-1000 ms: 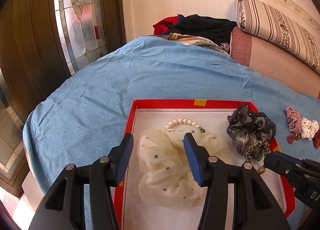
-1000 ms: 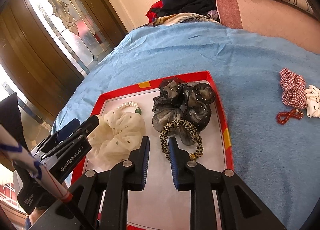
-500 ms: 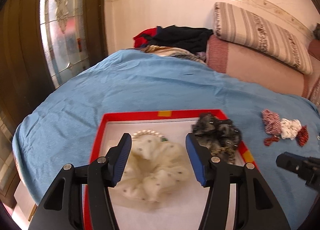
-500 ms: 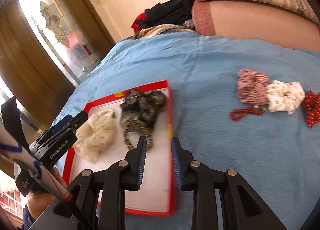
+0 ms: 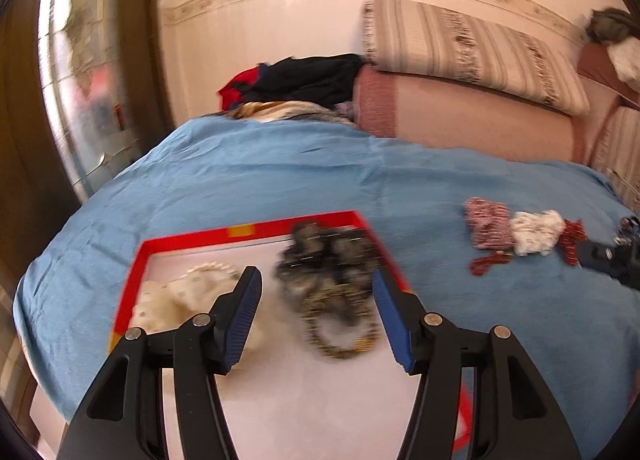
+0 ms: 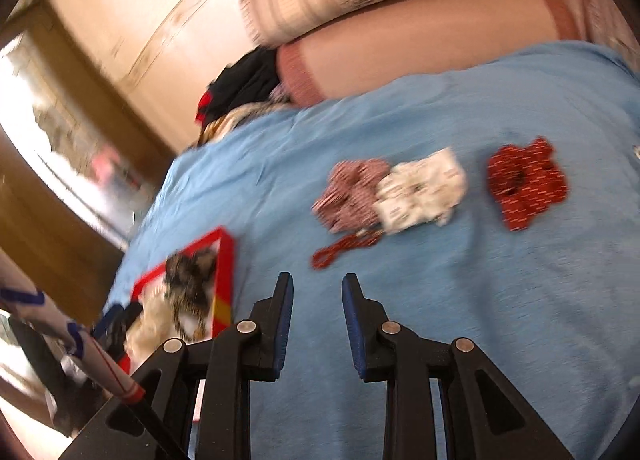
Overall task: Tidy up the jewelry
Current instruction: 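Grasp the red bead bracelet with the left tool while the right tool grasps the white cherry-print scrunchie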
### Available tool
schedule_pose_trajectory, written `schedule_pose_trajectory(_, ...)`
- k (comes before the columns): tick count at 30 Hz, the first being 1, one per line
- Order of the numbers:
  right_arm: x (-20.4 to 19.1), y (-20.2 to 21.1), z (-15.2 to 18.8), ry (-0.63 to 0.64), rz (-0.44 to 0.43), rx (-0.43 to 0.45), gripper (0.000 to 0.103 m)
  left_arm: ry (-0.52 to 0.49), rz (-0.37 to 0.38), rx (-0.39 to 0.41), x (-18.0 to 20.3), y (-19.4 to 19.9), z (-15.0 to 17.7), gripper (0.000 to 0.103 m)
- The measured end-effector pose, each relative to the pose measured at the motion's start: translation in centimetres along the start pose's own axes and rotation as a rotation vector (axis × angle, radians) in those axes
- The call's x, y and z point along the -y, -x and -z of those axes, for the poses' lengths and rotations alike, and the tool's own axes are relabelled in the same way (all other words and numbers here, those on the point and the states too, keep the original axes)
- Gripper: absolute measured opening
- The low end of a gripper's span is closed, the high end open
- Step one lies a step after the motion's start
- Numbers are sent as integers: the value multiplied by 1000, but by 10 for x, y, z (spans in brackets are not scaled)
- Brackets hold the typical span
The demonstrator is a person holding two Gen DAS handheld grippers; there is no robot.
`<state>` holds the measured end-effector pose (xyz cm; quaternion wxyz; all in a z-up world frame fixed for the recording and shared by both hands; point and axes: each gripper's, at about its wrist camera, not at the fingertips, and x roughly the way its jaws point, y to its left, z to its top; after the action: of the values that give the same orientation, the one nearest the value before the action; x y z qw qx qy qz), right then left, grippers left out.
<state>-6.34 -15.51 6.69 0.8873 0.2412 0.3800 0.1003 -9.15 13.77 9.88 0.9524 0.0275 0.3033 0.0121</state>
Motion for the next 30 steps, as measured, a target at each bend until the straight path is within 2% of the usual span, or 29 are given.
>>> schedule_pose_trajectory(2, 15, 14, -9, -45, -1, 31, 27, -32, 28, 3, 19, 5, -4, 57)
schedule_pose_trajectory(4, 27, 25, -19, -76, -1, 58, 27, -40, 94, -21, 38, 6, -8, 61)
schedule_pose_trajectory(6, 38, 34, -27, -110, -4, 74, 27, -44, 199, -94, 58, -3, -13, 62)
schedule_pose_trajectory(9, 54, 48, -35, -156, -24, 95, 27, -58, 311, -194, 87, -25, -22, 62)
schedule_pose_trajectory(11, 61, 56, -41, -164, -27, 110, 27, -75, 350, -244, 105, -42, -28, 61)
schedule_pose_trajectory(14, 73, 68, -46, -192, -36, 141, 28, -114, 350, -310, 128, -72, -31, 46)
schedule_pose_trajectory(16, 81, 71, -47, -209, -32, 152, 28, -108, 353, -358, 141, -93, -30, 42)
schedule_pose_trajectory(19, 89, 69, -48, -225, -20, 149, 28, -125, 337, -397, 154, -119, -28, 41)
schedule_pose_trajectory(25, 103, 66, -50, -254, -22, 140, 28, -192, 278, -402, 182, -153, -20, 39)
schedule_pose_trajectory(27, 104, 63, -51, -249, -19, 134, 28, -187, 276, -397, 184, -159, -19, 14)
schedule_pose_trajectory(30, 107, 63, -52, -247, -3, 138, 28, -161, 275, -369, 181, -153, -16, 7)
